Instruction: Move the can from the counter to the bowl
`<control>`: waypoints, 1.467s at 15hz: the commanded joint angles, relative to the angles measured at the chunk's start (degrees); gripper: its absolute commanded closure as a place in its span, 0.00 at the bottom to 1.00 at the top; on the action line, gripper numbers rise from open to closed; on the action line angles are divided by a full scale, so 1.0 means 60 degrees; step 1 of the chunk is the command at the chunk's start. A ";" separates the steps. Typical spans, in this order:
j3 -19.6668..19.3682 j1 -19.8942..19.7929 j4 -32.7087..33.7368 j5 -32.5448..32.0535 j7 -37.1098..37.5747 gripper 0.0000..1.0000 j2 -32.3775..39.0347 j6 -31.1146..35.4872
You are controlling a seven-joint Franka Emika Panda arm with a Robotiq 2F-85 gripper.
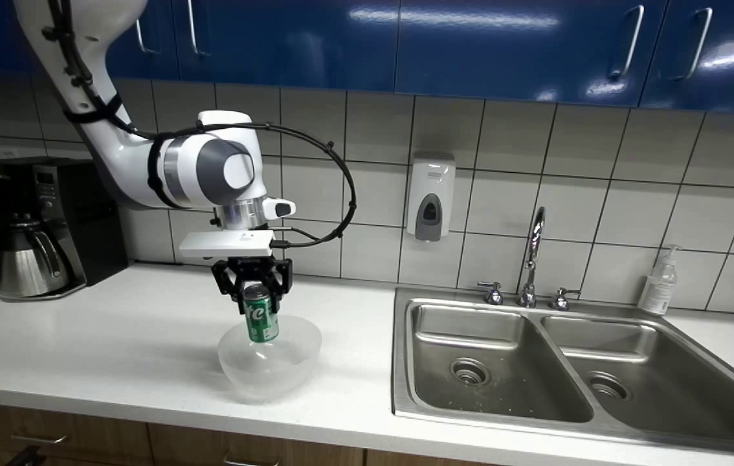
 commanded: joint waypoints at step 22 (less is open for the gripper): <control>0.0494 -0.0554 0.1810 0.1026 -0.0220 0.61 0.2688 0.0294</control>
